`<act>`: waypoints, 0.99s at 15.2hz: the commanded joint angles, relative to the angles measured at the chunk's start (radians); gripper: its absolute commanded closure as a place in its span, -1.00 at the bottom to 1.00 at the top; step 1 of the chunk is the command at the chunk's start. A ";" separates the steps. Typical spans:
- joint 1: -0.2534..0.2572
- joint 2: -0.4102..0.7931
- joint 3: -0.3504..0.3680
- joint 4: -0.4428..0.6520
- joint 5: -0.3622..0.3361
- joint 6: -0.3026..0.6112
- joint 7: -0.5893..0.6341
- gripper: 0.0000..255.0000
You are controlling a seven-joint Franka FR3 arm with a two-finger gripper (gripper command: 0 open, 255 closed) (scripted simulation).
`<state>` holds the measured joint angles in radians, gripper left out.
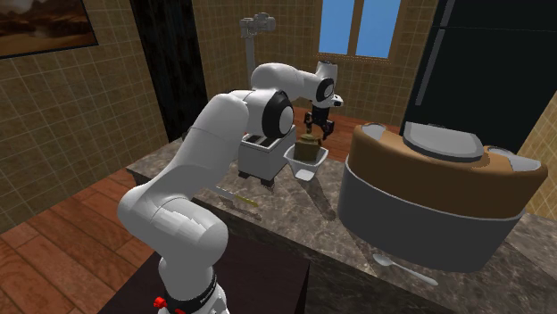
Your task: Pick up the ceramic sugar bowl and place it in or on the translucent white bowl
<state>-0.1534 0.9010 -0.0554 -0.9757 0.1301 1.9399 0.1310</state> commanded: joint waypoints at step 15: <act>-0.006 -0.037 -0.002 0.061 -0.003 -0.098 0.004 -1.00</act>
